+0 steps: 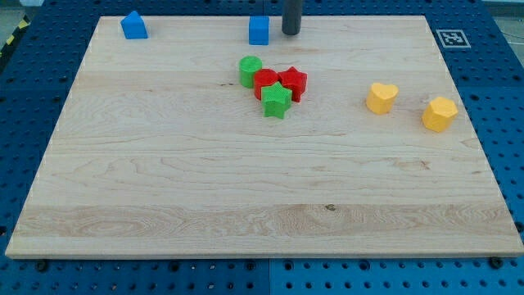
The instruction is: Place your hand to the right of the red star
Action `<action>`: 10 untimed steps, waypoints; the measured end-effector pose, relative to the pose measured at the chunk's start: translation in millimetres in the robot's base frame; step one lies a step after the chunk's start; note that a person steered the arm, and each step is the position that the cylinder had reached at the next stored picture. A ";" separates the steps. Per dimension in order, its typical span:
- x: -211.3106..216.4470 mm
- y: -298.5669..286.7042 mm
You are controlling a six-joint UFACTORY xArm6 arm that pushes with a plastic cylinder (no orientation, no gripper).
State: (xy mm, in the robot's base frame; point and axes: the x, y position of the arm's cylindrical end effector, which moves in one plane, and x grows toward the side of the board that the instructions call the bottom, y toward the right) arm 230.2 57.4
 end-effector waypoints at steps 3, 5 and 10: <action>-0.1 46.5; -0.1 75.6; 126.2 59.3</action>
State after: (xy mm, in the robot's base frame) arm 356.4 116.7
